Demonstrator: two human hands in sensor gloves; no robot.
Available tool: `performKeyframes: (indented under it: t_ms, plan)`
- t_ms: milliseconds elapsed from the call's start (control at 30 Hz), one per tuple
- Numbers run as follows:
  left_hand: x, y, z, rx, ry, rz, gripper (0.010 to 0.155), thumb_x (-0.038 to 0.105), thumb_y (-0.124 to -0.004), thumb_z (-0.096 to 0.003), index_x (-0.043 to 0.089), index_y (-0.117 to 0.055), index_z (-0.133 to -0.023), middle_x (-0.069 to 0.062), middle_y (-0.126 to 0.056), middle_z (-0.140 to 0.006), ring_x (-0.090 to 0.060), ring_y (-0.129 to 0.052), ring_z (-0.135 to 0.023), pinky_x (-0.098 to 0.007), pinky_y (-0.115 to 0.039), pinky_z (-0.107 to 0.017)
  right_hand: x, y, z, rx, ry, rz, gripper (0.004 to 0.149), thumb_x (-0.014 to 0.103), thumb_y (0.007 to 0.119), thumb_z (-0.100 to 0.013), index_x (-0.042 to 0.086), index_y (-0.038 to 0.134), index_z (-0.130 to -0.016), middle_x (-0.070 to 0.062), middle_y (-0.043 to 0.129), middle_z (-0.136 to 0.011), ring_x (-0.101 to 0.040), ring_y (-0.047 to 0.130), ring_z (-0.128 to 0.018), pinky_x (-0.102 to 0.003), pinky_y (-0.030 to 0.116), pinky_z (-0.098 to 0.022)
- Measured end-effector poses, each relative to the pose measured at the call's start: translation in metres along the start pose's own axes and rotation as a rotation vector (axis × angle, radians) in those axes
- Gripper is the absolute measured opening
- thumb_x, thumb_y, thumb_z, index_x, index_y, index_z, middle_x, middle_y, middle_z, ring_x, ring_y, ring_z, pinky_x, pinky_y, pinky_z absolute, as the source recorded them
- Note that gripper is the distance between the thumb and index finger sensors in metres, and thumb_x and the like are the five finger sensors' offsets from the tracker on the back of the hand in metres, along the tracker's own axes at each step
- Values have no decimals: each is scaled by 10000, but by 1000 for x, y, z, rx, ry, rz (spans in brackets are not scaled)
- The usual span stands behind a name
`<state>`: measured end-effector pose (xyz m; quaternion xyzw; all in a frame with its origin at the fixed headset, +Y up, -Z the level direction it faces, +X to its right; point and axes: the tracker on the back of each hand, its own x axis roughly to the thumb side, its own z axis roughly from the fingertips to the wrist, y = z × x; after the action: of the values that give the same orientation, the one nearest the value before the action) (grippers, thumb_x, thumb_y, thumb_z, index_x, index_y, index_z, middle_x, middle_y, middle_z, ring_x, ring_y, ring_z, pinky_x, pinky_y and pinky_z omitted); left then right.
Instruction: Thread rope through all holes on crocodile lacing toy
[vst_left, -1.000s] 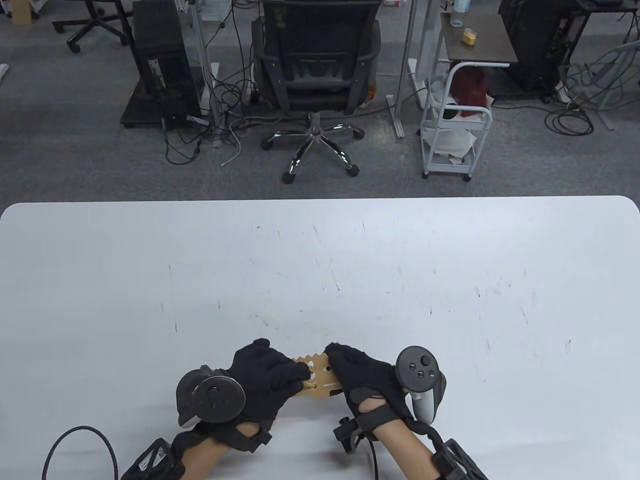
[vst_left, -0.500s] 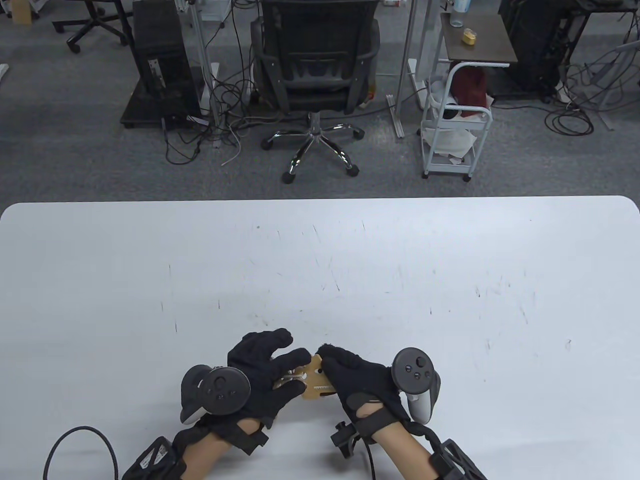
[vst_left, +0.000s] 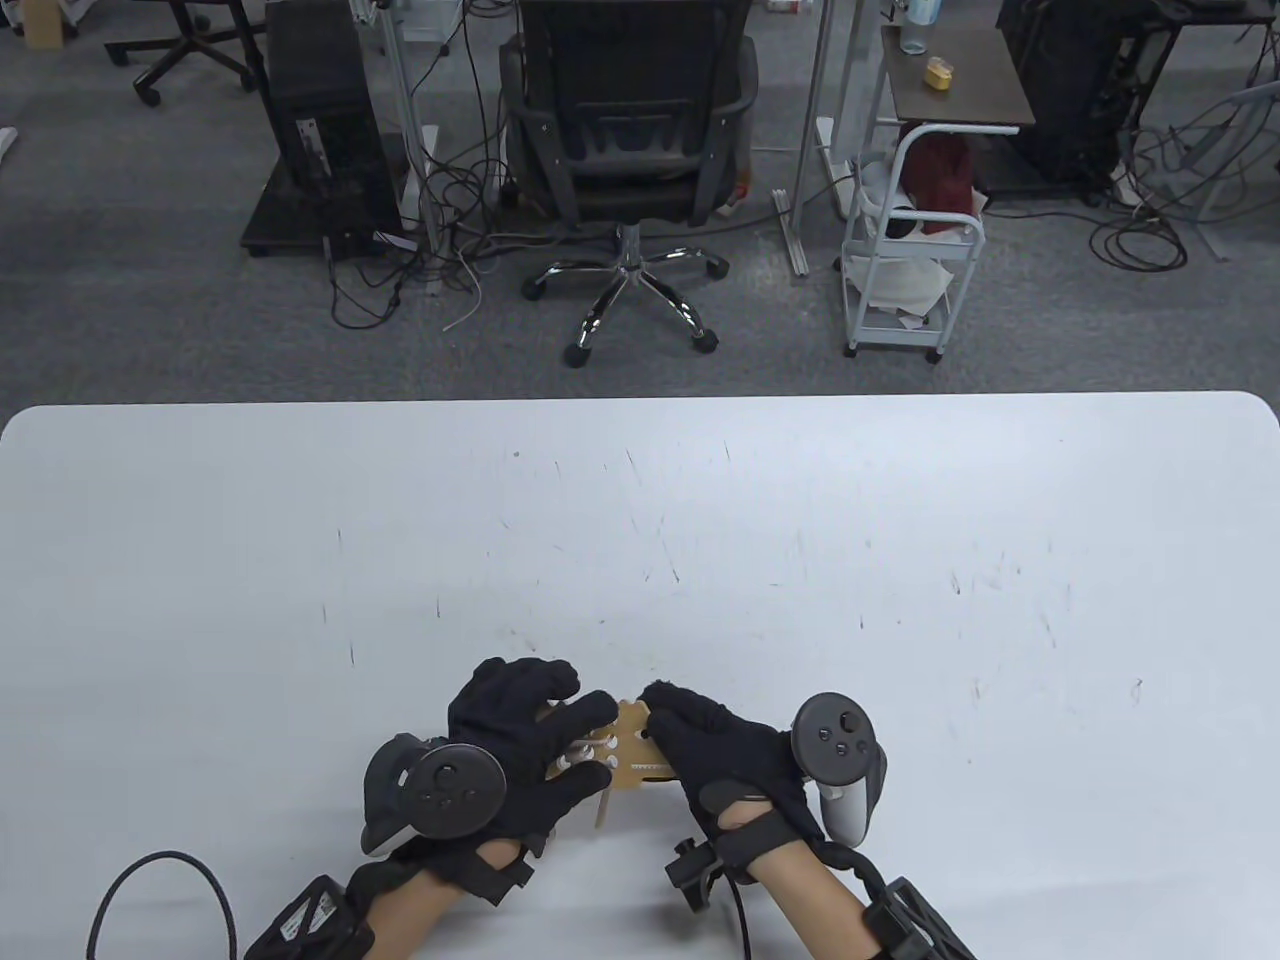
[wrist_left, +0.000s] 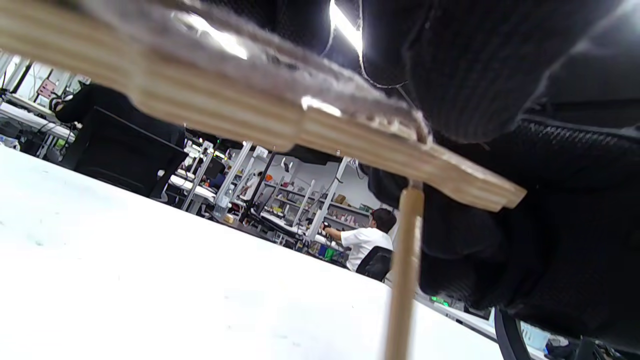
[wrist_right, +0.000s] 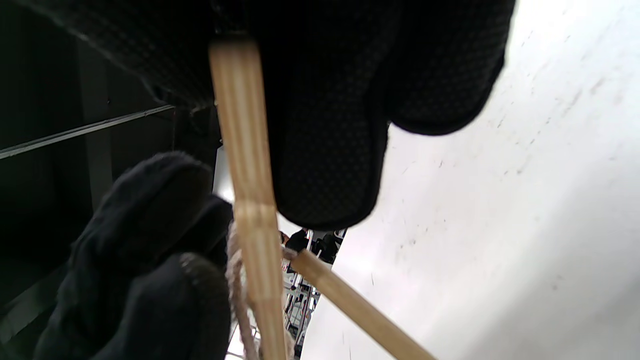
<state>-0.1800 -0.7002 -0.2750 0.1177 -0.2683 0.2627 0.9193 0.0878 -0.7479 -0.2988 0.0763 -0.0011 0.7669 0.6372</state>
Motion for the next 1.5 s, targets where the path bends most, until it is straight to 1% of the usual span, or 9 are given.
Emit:
performKeyframes:
  t_ms: [267,367,500,733,900,1033,1133,1233,1500]
  plan:
    - [3,19,7,159,-35,24,610,552,-906,-387,423,-752,-962,34,-786,-917,-256,-752,-834,-539,-487,-772,-5,-12,-1,-76,52,-55,498,388,826,-473,64,799,-850,-88,1042,-663,-188,1117,-428,-406,867,-405]
    - [3,21,8,181,-51,56,553,539,-904,-386,397,-815,-913,53,-883,-824,-231,-842,-753,-516,-586,-740,-8,-17,-1,-101,70,-79,499,388,823,-476,63,795,-853,-89,1040,-666,-190,1115,-432,-406,866,-408]
    - [3,20,7,163,-61,76,499,527,-904,-387,379,-873,-862,60,-965,-725,-214,-921,-657,-493,-683,-684,-11,-23,-2,-140,95,-105,501,388,825,-475,64,791,-856,-87,1037,-671,-192,1113,-438,-407,864,-410]
    - [3,8,4,92,-70,105,446,502,-908,-385,343,-924,-802,37,-1027,-672,-221,-978,-574,-488,-750,-621,-15,-29,-3,-160,127,-180,505,382,834,-479,62,779,-866,-97,1027,-684,-199,1109,-455,-411,860,-419]
    - [1,-5,0,-32,-52,120,427,491,-909,-387,301,-979,-763,22,-1078,-616,-221,-1017,-492,-484,-793,-572,-15,-28,-2,-154,138,-208,517,370,850,-471,54,768,-872,-105,1018,-694,-207,1103,-470,-413,858,-425]
    - [-3,-17,-3,-131,-9,119,430,489,-907,-393,273,-996,-755,14,-1094,-599,-223,-1026,-470,-485,-801,-560,-15,-26,-2,-144,138,-215,522,365,854,-470,51,762,-876,-106,1014,-698,-209,1102,-474,-413,857,-427]
    - [-7,-26,-4,-200,37,115,461,490,-903,-396,258,-978,-787,6,-1085,-629,-225,-1019,-487,-486,-794,-570,-14,-25,-2,-136,136,-219,523,363,856,-469,52,758,-878,-107,1010,-701,-208,1100,-480,-413,856,-430]
    - [-11,-32,-5,-246,85,131,531,496,-898,-398,235,-919,-860,-1,-1057,-673,-228,-999,-527,-492,-770,-595,-14,-23,-1,-123,138,-235,526,361,855,-470,51,751,-882,-108,1005,-707,-209,1097,-486,-414,855,-434]
    - [-19,-44,-6,-312,171,182,630,504,-888,-403,219,-798,-957,0,-999,-742,-234,-957,-592,-500,-725,-636,-11,-15,1,-73,132,-285,534,349,853,-470,45,734,-892,-114,993,-721,-213,1091,-503,-411,852,-443]
